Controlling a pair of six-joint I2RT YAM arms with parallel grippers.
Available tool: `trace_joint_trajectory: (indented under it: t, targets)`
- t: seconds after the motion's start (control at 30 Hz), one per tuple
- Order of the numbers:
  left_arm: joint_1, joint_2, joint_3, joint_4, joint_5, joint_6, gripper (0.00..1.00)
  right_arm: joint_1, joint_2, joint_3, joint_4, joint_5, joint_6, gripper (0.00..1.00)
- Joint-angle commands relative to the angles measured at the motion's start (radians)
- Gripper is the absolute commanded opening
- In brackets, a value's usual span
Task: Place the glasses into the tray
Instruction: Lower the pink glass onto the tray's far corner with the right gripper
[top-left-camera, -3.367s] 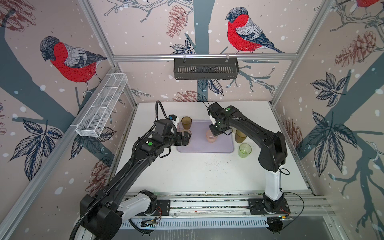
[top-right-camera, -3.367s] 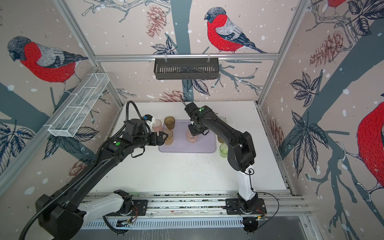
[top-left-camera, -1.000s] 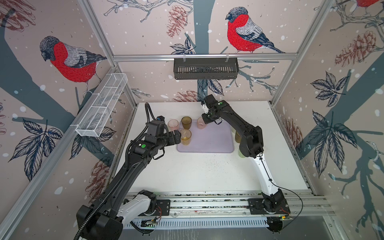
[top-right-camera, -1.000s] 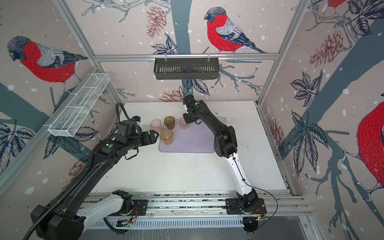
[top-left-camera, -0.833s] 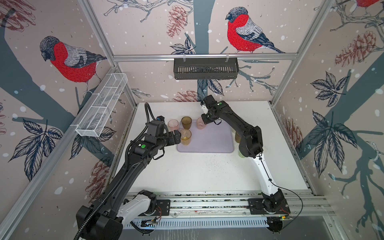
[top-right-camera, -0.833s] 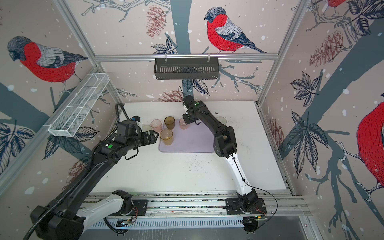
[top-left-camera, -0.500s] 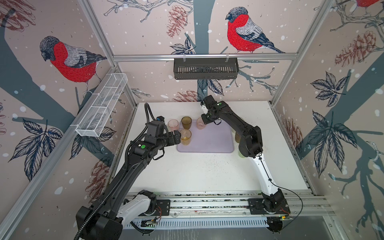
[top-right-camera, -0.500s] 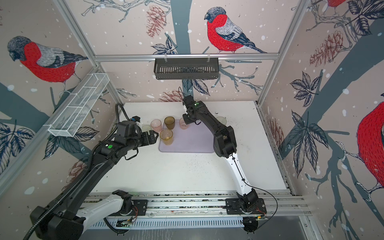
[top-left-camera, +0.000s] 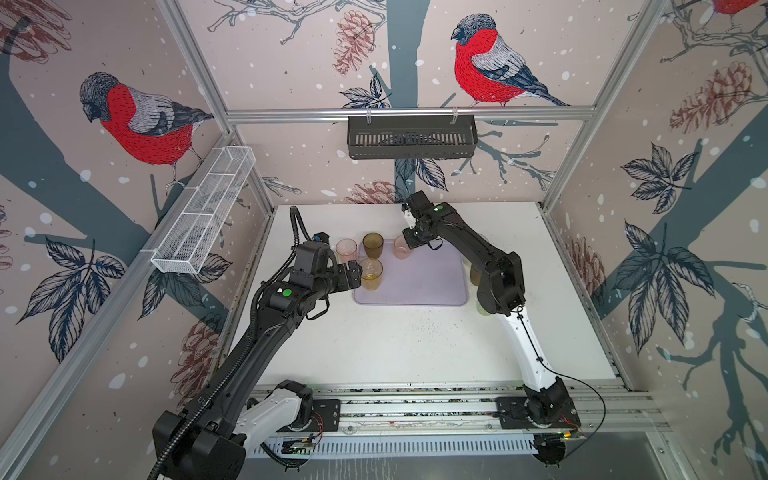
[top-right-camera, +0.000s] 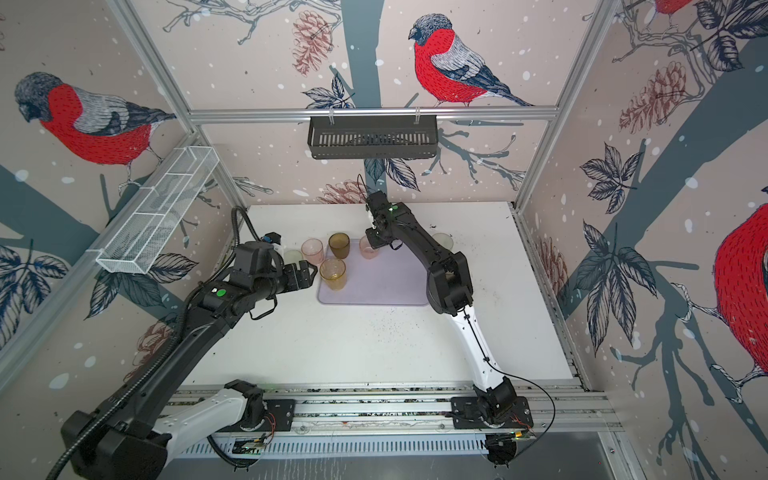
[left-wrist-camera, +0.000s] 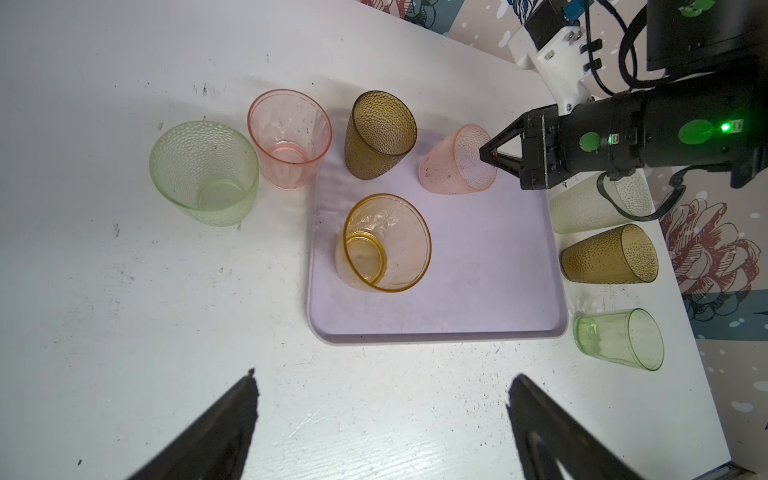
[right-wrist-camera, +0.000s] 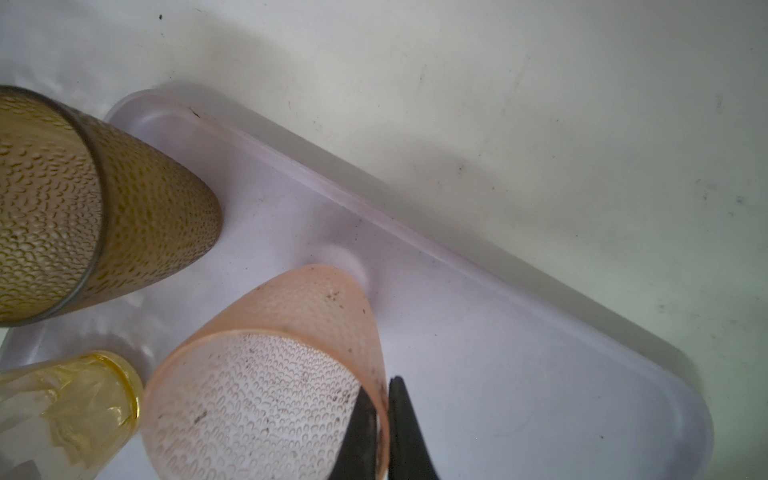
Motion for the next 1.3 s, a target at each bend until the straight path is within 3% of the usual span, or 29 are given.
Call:
trace_joint_trajectory:
  t: [0.0,0.77,1.27]
  targets:
    - [0.001,0.000,-0.002,0.023,-0.003,-0.001,0.94,0.000,0.011,0.006,0.022,0.010,0.013,0.04]
    - [0.003,0.015,0.001,0.034,-0.002,0.007,0.94,-0.003,0.021,0.008,0.032,0.012,0.015,0.07]
    - [0.002,0.029,0.005,0.038,0.001,0.013,0.94,-0.003,0.022,0.011,0.039,0.009,0.019,0.14]
